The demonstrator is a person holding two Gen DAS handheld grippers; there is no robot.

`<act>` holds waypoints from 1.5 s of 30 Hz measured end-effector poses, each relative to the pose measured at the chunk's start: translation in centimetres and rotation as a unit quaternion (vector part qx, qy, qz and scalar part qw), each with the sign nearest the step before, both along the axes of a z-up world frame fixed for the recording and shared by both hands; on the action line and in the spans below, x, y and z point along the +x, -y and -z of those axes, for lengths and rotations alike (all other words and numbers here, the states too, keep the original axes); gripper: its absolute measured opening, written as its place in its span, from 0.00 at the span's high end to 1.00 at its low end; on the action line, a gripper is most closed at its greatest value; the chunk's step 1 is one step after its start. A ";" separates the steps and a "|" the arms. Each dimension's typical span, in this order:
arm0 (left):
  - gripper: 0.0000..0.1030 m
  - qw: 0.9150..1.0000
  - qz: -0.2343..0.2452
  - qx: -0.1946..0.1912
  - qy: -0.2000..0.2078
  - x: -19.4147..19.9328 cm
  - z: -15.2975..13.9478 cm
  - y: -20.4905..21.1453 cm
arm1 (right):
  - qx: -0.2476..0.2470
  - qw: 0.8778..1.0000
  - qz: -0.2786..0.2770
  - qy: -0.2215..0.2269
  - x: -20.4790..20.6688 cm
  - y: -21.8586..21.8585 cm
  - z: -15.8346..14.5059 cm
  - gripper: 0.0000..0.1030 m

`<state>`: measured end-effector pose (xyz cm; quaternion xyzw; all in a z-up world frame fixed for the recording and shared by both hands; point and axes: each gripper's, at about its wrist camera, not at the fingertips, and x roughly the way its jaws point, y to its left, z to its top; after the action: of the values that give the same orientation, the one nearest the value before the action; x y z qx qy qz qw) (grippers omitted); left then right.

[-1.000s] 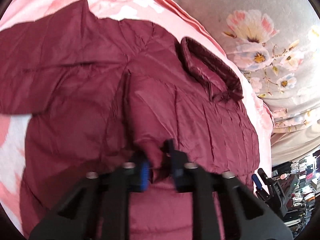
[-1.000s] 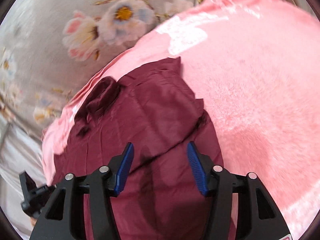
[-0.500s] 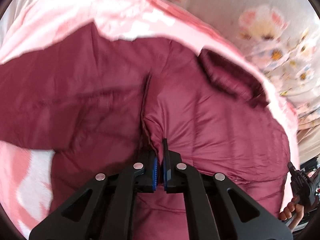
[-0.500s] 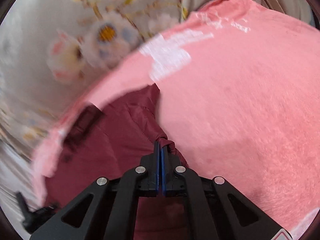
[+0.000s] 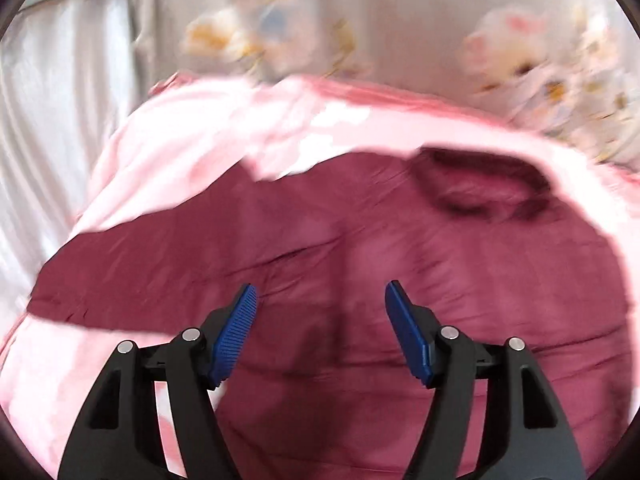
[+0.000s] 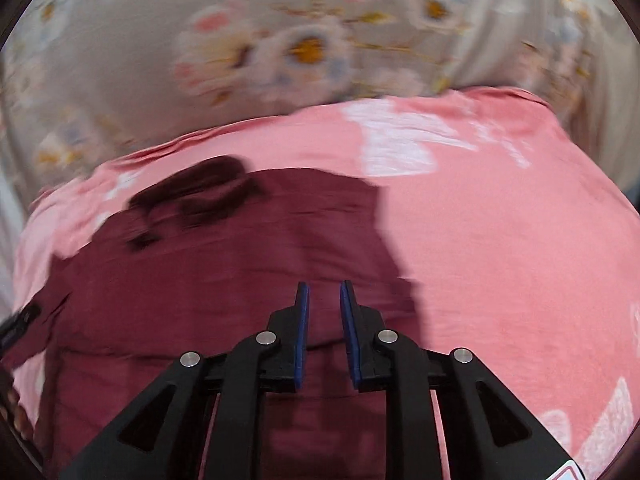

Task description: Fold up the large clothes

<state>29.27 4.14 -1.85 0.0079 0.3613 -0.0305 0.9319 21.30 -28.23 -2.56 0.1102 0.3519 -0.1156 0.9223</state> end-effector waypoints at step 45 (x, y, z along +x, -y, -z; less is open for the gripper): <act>0.19 0.882 -0.389 -0.267 -0.013 -4.4 6.6 -38.8 | -0.089 0.988 -0.095 -0.079 5.5 -11.0 8.0 0.92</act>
<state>24.89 42.95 -8.45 -0.3825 0.3258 0.2389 0.8310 26.81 -17.28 -10.58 -0.0160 0.4205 -0.0671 0.9047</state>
